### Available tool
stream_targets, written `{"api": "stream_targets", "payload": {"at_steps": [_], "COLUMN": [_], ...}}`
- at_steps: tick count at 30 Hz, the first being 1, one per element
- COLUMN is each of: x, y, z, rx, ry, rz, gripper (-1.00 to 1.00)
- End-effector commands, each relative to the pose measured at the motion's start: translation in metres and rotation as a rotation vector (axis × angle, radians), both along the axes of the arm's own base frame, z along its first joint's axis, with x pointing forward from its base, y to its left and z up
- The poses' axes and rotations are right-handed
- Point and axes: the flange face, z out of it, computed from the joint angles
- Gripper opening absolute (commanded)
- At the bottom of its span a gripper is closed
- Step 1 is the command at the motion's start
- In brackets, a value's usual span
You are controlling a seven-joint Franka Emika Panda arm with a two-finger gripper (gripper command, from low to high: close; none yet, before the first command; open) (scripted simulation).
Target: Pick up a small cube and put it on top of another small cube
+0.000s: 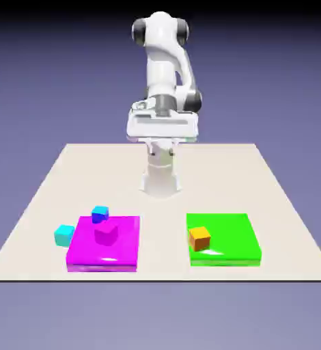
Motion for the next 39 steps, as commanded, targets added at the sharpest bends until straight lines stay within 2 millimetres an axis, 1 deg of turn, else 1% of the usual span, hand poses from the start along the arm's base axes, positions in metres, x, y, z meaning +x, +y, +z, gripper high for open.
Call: {"api": "stream_targets", "payload": {"at_steps": [1,4,7,10,12,15,17,19,21,23,25,27,30,34,36,39], "x": [0.001,0.002,0.000,-0.006,-0.011,-0.019,-0.025,-0.030,-0.035,-0.040,-0.043,-0.046,-0.049,-0.049,-0.048,-0.045], "y": [-0.007,-0.029,-0.056,-0.088,-0.112,-0.151,-0.178,-0.207,-0.236,-0.266,-0.295,-0.325,-0.366,-0.416,-0.437,-0.464], "z": [0.013,0.051,0.086,0.116,0.132,0.151,0.159,0.163,0.163,0.158,0.150,0.137,0.110,0.059,0.029,-0.023], "rx": [-0.007,-0.026,-0.040,-0.050,-0.054,-0.056,-0.055,-0.053,-0.048,-0.041,-0.031,-0.020,0.001,0.036,0.056,0.092], "ry": [-0.011,-0.043,-0.073,-0.101,-0.118,-0.143,-0.159,-0.173,-0.187,-0.200,-0.213,-0.225,-0.242,-0.265,-0.276,-0.293], "rz": [0.018,0.071,0.124,0.178,0.214,0.269,0.307,0.346,0.386,0.426,0.468,0.511,0.578,0.672,0.721,0.796], "gripper": [0.00,0.00,0.00,0.00,0.00,0.00,0.00,0.00,0.00,0.00,0.00,0.00,0.00,0.00,0.00,0.00]}}
